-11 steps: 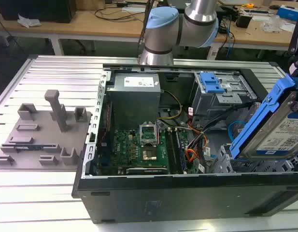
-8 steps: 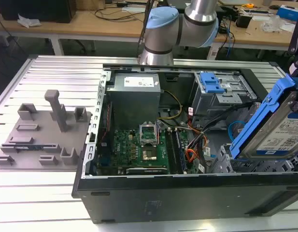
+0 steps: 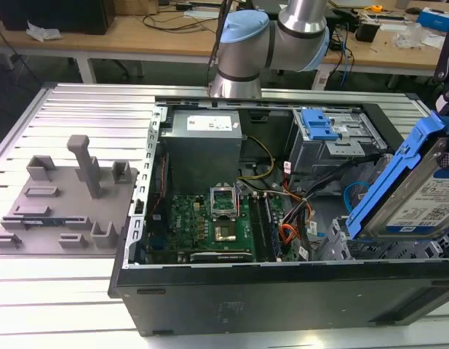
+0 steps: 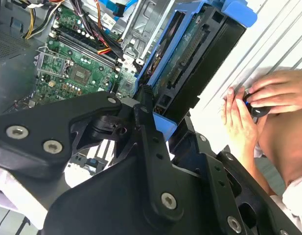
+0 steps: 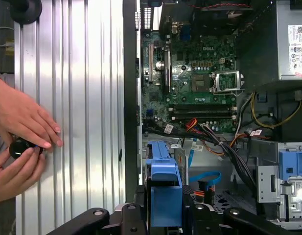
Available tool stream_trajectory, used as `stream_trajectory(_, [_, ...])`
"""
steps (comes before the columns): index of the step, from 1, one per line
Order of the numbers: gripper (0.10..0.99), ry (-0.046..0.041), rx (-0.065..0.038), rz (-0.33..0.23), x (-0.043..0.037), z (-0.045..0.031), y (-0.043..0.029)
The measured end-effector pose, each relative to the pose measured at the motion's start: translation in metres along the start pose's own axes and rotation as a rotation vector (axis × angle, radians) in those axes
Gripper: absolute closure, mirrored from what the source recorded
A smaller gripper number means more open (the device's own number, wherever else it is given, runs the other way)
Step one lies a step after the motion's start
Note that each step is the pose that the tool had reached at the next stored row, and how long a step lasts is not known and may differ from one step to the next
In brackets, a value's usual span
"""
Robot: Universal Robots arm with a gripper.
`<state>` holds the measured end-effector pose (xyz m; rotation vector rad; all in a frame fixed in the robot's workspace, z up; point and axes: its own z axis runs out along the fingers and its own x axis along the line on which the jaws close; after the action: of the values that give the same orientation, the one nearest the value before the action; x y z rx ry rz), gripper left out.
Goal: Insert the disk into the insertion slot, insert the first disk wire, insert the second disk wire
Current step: 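Insert the disk into the insertion slot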
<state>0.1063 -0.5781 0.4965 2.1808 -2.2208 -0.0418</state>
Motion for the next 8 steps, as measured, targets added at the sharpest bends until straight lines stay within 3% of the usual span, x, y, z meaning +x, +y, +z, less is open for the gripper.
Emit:
stream_trajectory(2, [0.722,-0.0048,0.0,0.0,0.0,0.0002,0.0])
stream_trajectory(5, [0.722,-0.023,0.001,-0.001,0.0,0.0001,0.0])
stream_trajectory(6, [0.722,-0.0358,0.001,-0.001,0.0,0.0001,0.0])
stream_trajectory(8, [0.722,-0.0524,0.002,-0.002,0.0,0.0001,0.0])
